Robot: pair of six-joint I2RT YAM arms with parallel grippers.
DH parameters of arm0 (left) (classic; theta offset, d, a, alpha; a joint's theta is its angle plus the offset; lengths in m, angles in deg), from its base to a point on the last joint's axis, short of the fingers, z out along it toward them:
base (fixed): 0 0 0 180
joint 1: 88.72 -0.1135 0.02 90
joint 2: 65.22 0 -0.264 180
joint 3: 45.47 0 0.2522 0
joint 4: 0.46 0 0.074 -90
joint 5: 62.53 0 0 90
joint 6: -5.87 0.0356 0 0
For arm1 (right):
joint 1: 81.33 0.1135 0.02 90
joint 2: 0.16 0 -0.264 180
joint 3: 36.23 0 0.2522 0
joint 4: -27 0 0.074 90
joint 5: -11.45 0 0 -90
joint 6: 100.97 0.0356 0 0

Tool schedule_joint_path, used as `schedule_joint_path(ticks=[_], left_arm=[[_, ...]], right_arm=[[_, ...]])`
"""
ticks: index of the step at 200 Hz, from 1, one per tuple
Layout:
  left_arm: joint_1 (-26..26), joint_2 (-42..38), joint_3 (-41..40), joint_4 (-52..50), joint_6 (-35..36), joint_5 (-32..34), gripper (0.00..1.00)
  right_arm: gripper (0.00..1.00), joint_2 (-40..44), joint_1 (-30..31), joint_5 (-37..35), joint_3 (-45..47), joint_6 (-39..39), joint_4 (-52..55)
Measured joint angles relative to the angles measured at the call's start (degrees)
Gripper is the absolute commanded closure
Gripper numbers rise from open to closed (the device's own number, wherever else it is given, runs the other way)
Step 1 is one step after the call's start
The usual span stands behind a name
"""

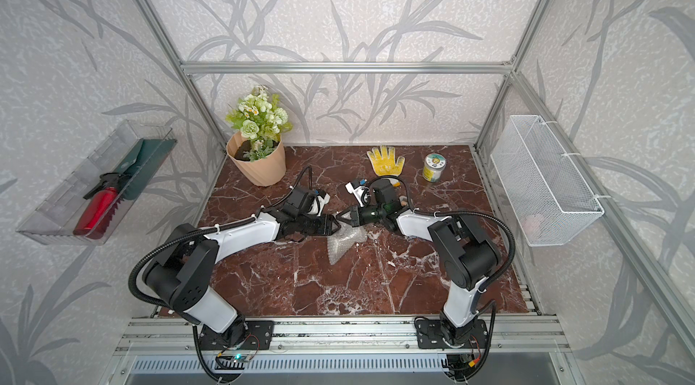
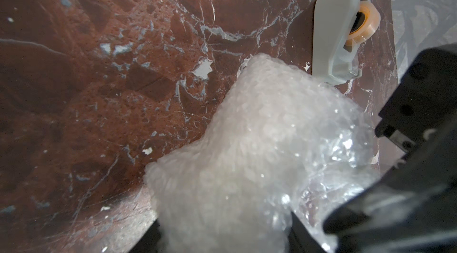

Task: Wrap mugs in bubble wrap
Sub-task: Stick the tape on the bubble wrap.

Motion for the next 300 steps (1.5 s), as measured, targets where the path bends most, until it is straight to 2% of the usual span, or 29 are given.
schedule_joint_path(ticks=[95, 174, 205, 253, 300], left_arm=[[0.0, 0.0, 0.0, 0.2, 0.0, 0.0, 0.43], [0.0, 0.0, 0.0, 0.5, 0.0, -0.2, 0.43], [0.0, 0.0, 0.0, 0.7, 0.0, -0.2, 0.43], [0.0, 0.0, 0.0, 0.7, 0.0, -0.2, 0.43], [0.0, 0.0, 0.0, 1.3, -0.1, -0.2, 0.43]], right_arm=[[1.0, -0.2, -0.6, -3.8, 0.0, -3.0, -0.2], [0.91, 0.2, -0.3, -7.2, -0.2, -9.1, 2.5], [0.88, 1.6, 1.5, -11.8, -1.6, -14.0, 7.4], [0.87, 3.3, 5.6, -23.1, -3.8, -22.1, 14.3], [0.88, 4.8, 7.6, -30.8, -3.8, -25.5, 16.1]])
